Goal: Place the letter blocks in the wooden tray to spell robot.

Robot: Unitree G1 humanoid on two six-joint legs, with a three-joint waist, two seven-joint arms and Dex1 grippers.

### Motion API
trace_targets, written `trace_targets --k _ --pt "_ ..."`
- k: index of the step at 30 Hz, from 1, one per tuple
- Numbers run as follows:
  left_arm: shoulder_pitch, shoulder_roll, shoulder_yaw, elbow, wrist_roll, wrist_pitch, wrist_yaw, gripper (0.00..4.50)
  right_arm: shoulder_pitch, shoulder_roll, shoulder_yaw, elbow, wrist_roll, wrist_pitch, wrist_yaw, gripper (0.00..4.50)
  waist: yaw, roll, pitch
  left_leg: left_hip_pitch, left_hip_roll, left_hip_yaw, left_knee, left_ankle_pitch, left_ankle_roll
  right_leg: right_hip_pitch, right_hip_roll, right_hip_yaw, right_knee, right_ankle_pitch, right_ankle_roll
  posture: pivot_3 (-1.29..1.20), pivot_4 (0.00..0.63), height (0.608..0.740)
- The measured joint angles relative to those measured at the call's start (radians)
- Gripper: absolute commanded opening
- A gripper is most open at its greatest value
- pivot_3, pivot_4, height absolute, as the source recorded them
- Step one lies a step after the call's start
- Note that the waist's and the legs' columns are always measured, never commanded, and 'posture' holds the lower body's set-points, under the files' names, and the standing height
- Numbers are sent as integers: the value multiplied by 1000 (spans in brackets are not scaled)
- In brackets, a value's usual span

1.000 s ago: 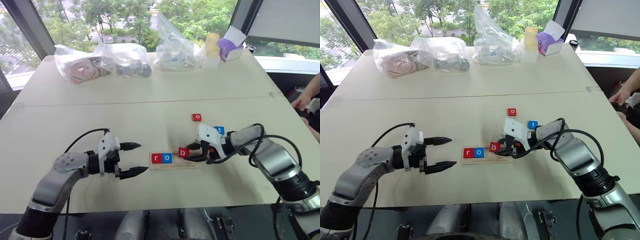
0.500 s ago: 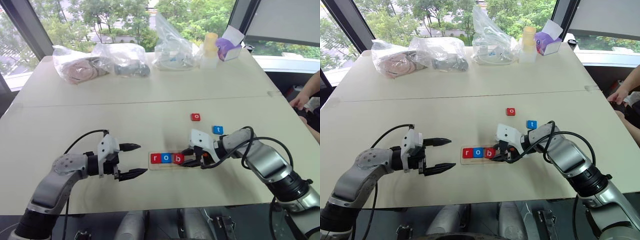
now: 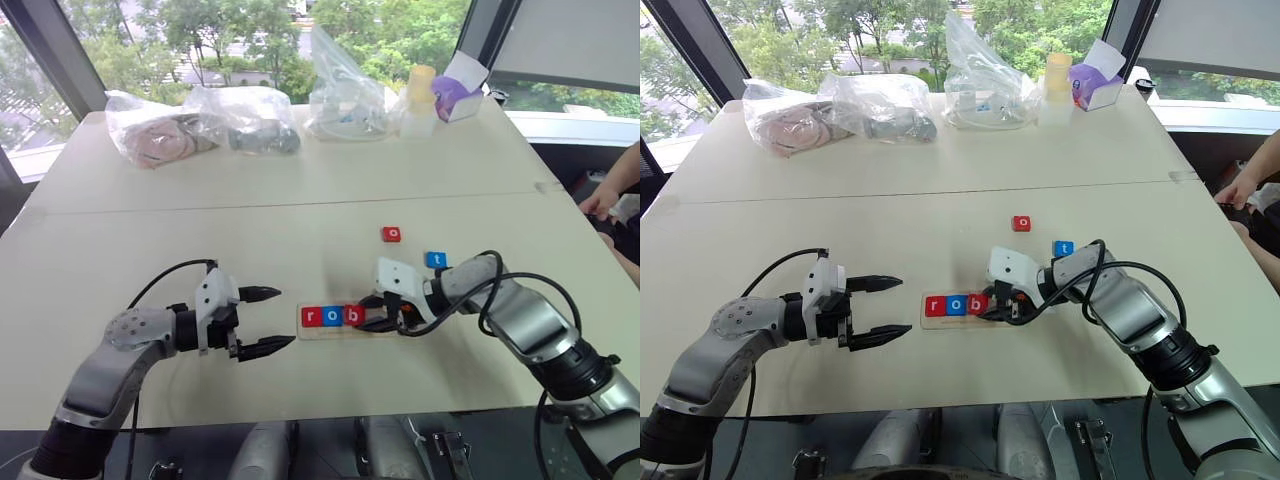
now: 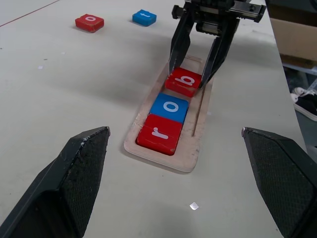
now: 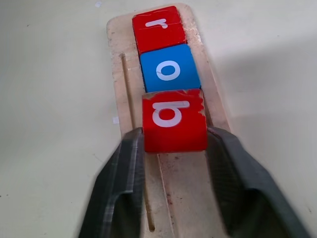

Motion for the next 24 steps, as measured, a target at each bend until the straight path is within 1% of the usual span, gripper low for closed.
trace_targets --k 2,3,12,15,17,19,21,24 --pt "0 0 0 0 0 1 5 4500 0 0 4 1 -1 -2 1 4105 0 0 0 0 0 0 0 0 0 0 0 0 0 0 0 0 150 740" --pt "0 0 0 0 0 2 7 4500 0 0 6 1 -1 -5 1 4471 0 0 0 0 0 0 0 0 0 0 0 0 0 0 0 0 150 740" --pt "-4 -2 0 -12 -2 19 14 4500 -18 9 3 9 -10 -17 -5 4471 0 0 0 0 0 0 0 0 0 0 0 0 0 0 0 0 150 740" --pt "-4 -4 0 -13 -2 23 19 4500 -30 22 -39 13 -6 -18 -34 4471 0 0 0 0 0 0 0 0 0 0 0 0 0 0 0 0 150 740" --pt "-6 -4 0 -16 -2 23 22 4500 -68 57 -94 44 -3 2 -96 4471 -2 0 0 0 0 0 0 0 0 0 0 0 0 0 0 0 150 740" --pt "-9 -8 -1 -20 -2 23 26 4500 -118 116 -173 108 -11 48 -202 4471 -2 0 0 0 0 0 0 0 -1 -1 1 1 1 1 -1 0 150 740" --pt "-10 -10 -2 -20 -2 24 28 4500 -155 151 -228 161 -26 97 -301 4471 -1 0 0 0 0 0 0 0 -1 -1 1 1 1 1 -1 0 150 740" --pt "-12 -14 -4 -20 -2 25 30 4500 -177 205 -267 238 -71 168 -454 4471 1 0 0 0 0 0 -1 0 -1 -1 1 1 1 1 -1 0 150 740"
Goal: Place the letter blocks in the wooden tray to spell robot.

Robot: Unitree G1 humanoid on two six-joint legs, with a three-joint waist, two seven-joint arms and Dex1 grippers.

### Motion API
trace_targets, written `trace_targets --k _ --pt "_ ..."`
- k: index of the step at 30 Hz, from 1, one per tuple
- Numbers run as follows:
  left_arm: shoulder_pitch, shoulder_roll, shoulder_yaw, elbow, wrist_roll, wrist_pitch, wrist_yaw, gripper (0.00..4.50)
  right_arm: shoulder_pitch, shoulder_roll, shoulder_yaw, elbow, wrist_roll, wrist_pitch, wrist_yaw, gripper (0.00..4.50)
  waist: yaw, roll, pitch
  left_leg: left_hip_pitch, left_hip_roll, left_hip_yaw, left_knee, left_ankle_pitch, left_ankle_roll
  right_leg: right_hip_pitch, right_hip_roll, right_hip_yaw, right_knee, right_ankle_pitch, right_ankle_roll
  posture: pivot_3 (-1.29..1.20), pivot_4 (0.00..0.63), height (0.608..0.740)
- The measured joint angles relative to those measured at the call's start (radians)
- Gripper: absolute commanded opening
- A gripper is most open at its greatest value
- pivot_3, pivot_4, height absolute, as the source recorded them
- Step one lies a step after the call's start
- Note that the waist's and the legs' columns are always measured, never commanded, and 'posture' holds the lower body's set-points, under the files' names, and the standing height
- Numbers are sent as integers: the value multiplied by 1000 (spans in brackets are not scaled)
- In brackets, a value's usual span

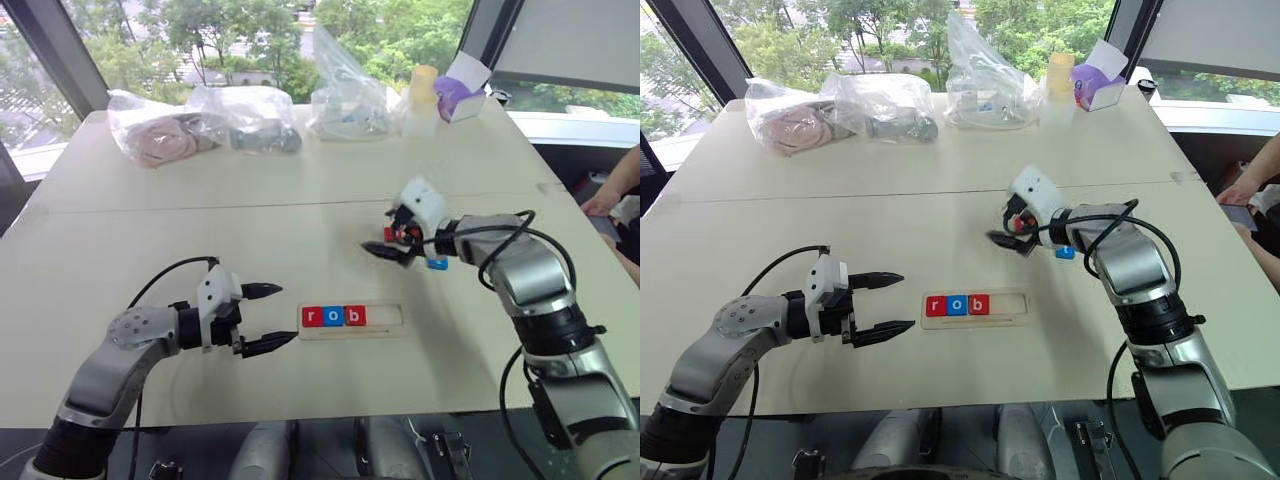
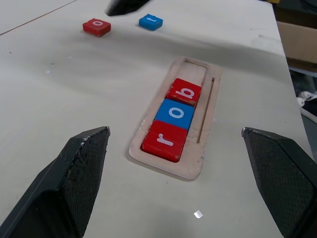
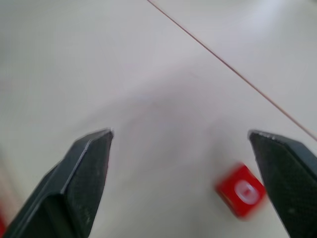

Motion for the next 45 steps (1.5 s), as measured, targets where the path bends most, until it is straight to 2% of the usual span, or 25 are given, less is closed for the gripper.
trace_targets --k 4,8,18,20,21,25,26,33,37,39,42,45 --pt "-21 -7 -19 0 0 3 3 4500 -1 160 -96 99 -50 72 -250 4471 -4 0 0 0 0 1 -1 0 -1 -3 1 1 2 0 0 0 150 740" --pt "-31 -11 -28 0 1 14 11 4500 -8 243 -123 138 -74 93 -386 4471 -8 0 0 -1 0 1 -2 1 -1 -4 2 2 2 1 -1 0 150 740" --pt "-31 -11 -29 0 1 17 25 4500 -17 321 -130 167 -73 122 -461 4471 -8 1 0 -1 0 1 -1 1 -1 -4 3 2 3 1 -1 0 150 740" --pt "-31 -12 -29 0 1 17 29 4500 -18 336 -133 167 -73 131 -473 3959 -11 1 0 0 0 2 -2 1 -1 -4 3 2 3 1 -1 0 150 740" --pt "-31 -13 -29 0 1 18 31 4500 -19 340 -137 166 -69 139 -478 3554 -11 1 0 0 0 1 -2 1 -1 -4 3 2 3 1 -1 0 150 740" --pt "-31 -19 -30 0 1 18 43 4500 -20 356 -143 155 -60 166 -496 1534 -9 1 -1 0 0 1 -1 1 -1 -3 3 2 4 1 -1 0 150 740" --pt "-31 -20 -30 0 1 18 45 4500 -20 357 -145 151 -57 172 -497 1151 -9 1 -1 0 0 1 -1 1 -1 -3 3 2 4 1 -1 0 150 740" --pt "-33 -29 -36 0 4 16 48 4500 9 324 -130 63 -55 243 -485 1172 -5 1 -1 0 0 1 -1 1 -1 -3 3 2 3 1 -1 0 150 740" --pt "-35 -32 -39 6 8 11 40 4500 121 199 -126 -199 -14 398 -424 1172 -1 1 0 -2 0 1 -1 0 0 -3 2 1 2 1 0 0 150 740" --pt "-39 -36 -42 12 9 6 35 4500 187 153 -184 -390 16 544 -402 1172 -3 1 0 -1 0 1 -1 0 0 -3 2 1 2 1 0 0 150 740" --pt "-42 -38 -54 17 10 -6 20 4500 254 145 -255 -556 41 687 -395 1172 -7 1 -1 -1 1 1 -1 0 0 -3 2 1 2 1 -1 0 150 740" --pt "-39 -39 -62 23 10 -9 11 4500 336 158 -284 -649 65 726 -401 1172 -6 1 -1 -1 2 1 -1 0 0 -3 3 1 2 1 -1 0 150 740"
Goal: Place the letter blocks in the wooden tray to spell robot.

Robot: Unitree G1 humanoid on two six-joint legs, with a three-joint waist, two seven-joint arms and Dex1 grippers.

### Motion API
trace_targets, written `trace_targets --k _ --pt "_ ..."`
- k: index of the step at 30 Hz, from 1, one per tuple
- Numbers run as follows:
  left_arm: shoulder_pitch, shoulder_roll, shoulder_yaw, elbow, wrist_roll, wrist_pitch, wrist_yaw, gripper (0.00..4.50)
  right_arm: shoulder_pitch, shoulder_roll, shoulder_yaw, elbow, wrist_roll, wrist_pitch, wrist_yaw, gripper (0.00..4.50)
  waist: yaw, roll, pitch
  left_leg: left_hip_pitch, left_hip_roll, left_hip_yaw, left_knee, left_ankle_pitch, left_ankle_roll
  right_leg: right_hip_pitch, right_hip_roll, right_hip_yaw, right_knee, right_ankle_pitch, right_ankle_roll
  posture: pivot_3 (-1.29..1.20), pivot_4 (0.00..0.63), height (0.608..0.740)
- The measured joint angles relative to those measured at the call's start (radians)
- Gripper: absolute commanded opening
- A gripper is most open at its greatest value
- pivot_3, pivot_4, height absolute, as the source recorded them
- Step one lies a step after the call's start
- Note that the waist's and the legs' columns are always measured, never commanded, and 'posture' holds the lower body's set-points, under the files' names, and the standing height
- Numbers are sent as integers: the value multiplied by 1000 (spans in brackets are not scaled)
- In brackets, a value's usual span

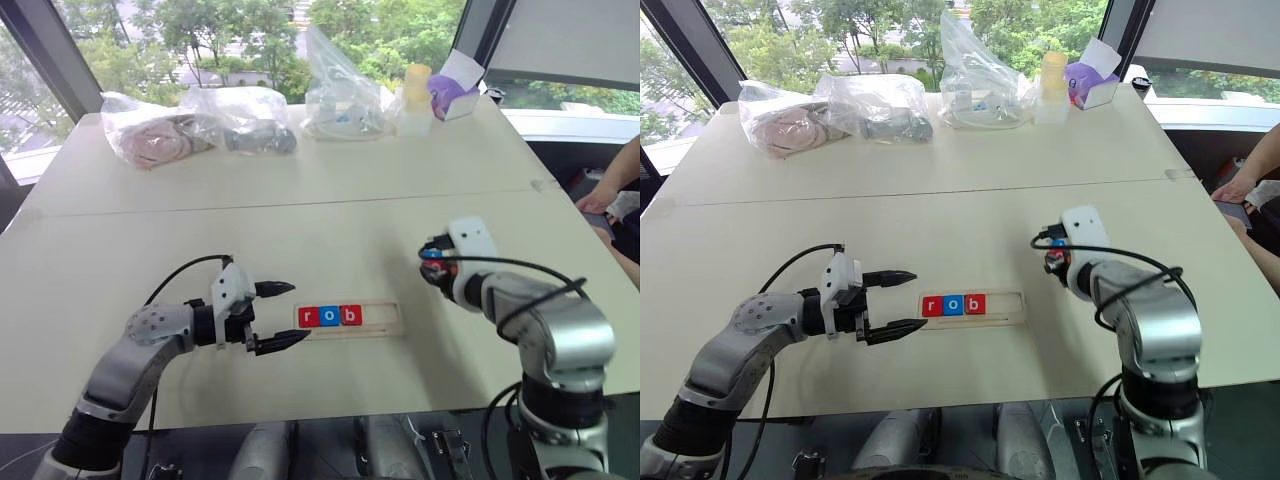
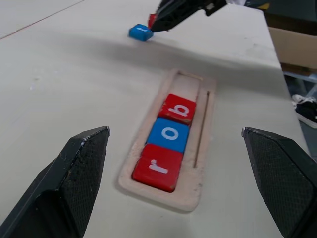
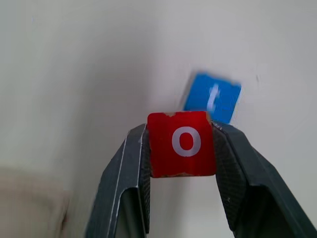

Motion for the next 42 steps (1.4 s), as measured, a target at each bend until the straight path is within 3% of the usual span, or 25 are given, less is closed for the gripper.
trace_targets --k 6,11,13,18,24,27,30,35,42 --pt "-15 -6 -13 11 -1 -15 -35 4500 95 20 -29 -44 15 0 -42 1172 5 0 0 0 -1 0 1 0 0 1 0 0 -1 0 0 0 150 740" --pt "-41 -14 -18 19 -1 -15 -38 4500 116 41 -30 -44 15 0 -71 3648 1 0 0 0 -1 0 1 0 0 1 0 0 0 0 0 0 150 740" --pt "-42 -16 -19 19 -1 -14 -38 4500 112 -3 -16 -44 24 -1 -57 4465 2 0 0 0 -1 0 1 0 0 1 0 0 -1 0 0 0 150 740" --pt "-47 -17 -20 19 -1 -13 -35 4500 82 -301 25 -39 149 -172 203 4465 3 0 0 1 -1 0 2 0 0 4 0 -3 -3 -1 1 0 150 740" --pt "-63 -21 -31 22 -1 -12 -32 4500 204 -592 119 245 92 -982 685 4465 4 -2 1 1 -1 0 3 -1 2 7 -1 -4 -4 -2 4 0 150 740" --pt "-71 -22 -33 29 -1 -10 -30 4500 184 -611 181 416 40 -1214 811 4465 -1 -2 2 2 -1 1 3 -1 2 7 -1 -2 -3 -2 3 0 150 740" --pt "-79 -23 -35 28 -1 -4 -27 4500 56 -611 266 651 -35 -1411 922 4465 -4 -2 2 4 -1 2 3 -1 1 7 0 -1 -2 -1 2 0 150 740" --pt "-70 -22 -34 19 -1 8 -11 4500 -101 -593 352 888 -110 -1552 1028 4465 3 -2 2 3 -1 1 2 -1 1 6 -1 -1 -3 -1 2 0 150 740" --pt "-63 -19 -32 7 -4 9 8 4500 -203 -551 387 1052 -130 -1629 1127 4465 5 -2 2 3 -1 1 3 -1 1 6 -1 -1 -3 -1 2 0 150 740"
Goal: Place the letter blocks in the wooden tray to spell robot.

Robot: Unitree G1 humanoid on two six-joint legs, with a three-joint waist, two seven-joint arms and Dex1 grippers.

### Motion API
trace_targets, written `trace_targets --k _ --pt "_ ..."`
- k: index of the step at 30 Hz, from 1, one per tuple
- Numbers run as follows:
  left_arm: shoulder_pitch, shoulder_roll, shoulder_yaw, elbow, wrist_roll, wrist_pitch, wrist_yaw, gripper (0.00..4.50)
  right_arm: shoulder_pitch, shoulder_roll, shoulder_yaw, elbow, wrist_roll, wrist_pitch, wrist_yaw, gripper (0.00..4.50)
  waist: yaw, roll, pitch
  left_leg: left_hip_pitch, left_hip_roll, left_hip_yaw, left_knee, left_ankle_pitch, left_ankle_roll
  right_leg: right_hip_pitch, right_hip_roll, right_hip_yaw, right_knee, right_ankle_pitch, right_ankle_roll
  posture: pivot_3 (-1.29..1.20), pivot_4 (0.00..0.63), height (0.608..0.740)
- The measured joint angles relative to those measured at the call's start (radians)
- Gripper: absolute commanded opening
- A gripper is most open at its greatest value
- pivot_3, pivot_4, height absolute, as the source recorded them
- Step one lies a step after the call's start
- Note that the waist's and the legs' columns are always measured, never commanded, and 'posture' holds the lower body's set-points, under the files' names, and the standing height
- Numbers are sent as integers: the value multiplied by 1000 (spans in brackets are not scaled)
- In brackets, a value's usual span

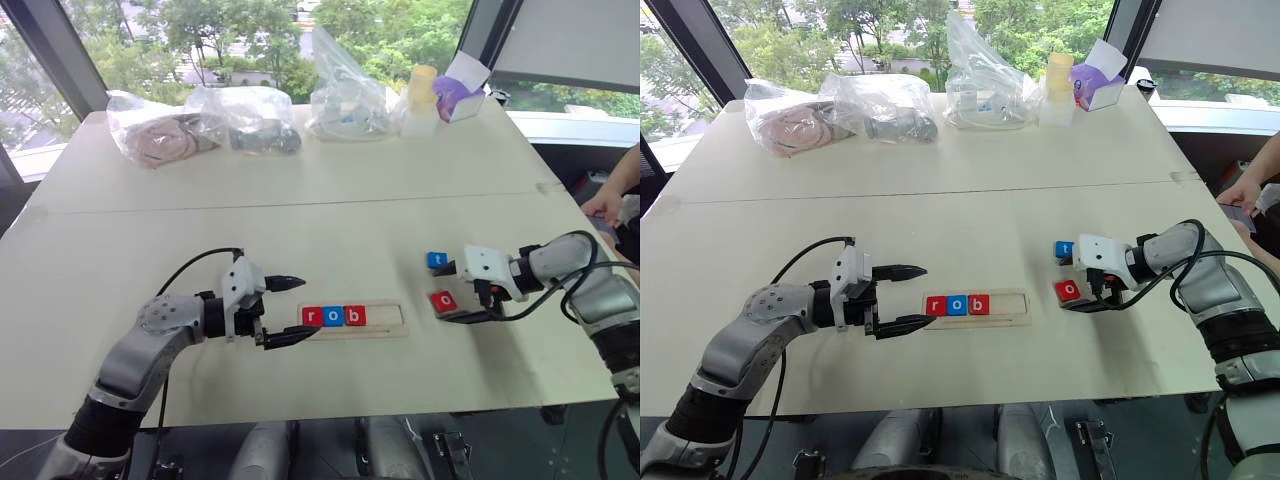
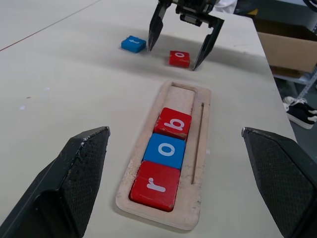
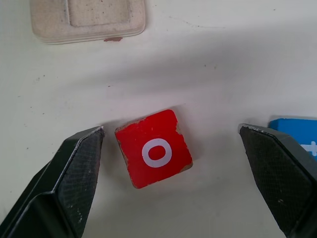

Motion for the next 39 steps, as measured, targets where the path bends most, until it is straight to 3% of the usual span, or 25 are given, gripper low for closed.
trace_targets --k 1,4,9,16,27,39 --pt "0 0 0 -3 -1 0 1 4500 -9 2 4 16 -4 -13 10 4465 1 0 0 0 0 0 0 0 0 0 0 0 0 0 0 0 150 740" --pt "1 2 0 -7 -1 1 3 4500 -17 3 4 37 -8 -29 29 3624 2 0 0 0 0 0 0 0 0 1 0 0 0 0 0 0 150 740" --pt "1 3 0 -7 -1 2 7 4500 -17 4 6 48 -13 -52 56 1193 0 0 0 0 0 0 1 0 0 1 0 0 0 0 0 0 150 740" --pt "1 3 0 -8 -1 2 13 4500 -12 14 -3 -6 -4 39 56 1140 -2 0 0 0 0 0 2 0 0 0 -1 1 1 0 0 0 150 740" --pt "11 3 1 -11 -2 2 23 4500 44 67 6 -473 93 435 -10 1140 2 0 0 -2 0 -1 1 0 0 -2 -2 0 1 0 0 0 150 740" --pt "13 5 1 -42 -20 20 22 4500 80 136 63 -548 88 518 -107 1140 1 0 0 -2 0 -1 1 0 0 -2 -1 0 1 0 0 0 150 740"
